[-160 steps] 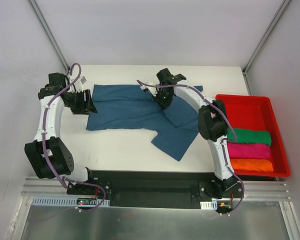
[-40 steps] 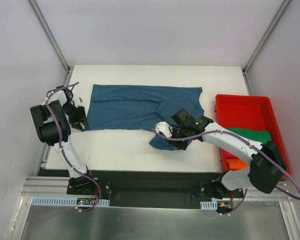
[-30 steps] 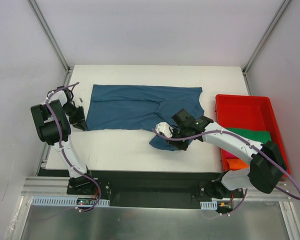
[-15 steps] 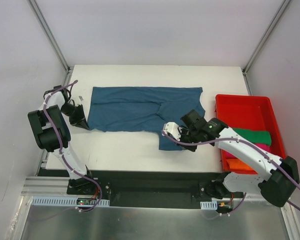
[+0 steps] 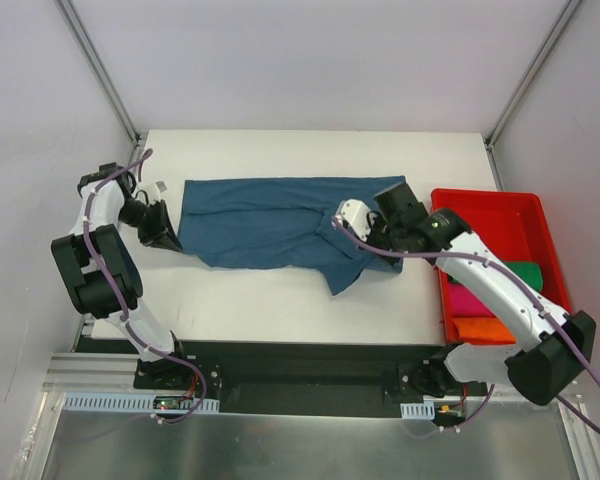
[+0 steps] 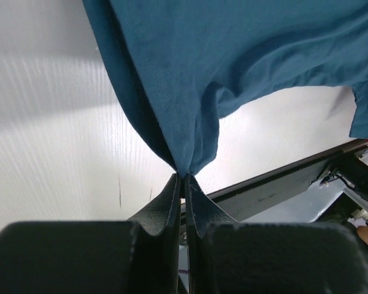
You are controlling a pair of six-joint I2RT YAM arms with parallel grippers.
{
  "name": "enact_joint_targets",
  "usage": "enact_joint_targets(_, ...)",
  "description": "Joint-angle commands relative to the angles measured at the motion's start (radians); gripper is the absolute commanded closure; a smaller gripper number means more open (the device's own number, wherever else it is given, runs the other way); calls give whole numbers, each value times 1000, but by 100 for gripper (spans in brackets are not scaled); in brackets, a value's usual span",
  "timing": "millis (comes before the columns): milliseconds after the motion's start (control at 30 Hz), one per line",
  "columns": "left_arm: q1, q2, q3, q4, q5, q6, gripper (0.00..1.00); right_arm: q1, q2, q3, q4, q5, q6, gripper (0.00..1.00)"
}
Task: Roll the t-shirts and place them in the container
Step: Fold the T-shirt at the center of the board.
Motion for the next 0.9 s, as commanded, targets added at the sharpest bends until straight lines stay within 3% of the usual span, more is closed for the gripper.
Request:
enact_joint_targets(0,7,12,125,-52,43,29,100,-52,78,128,37,75,-34,99)
enact_joint_targets(533,35,195,358,-77,39,-12,100,-226,267,344,86,158,-105,99)
enact_joint_targets(867,35,333,476,-77,118,-7,100,-289,402,484,106,185,-129,99)
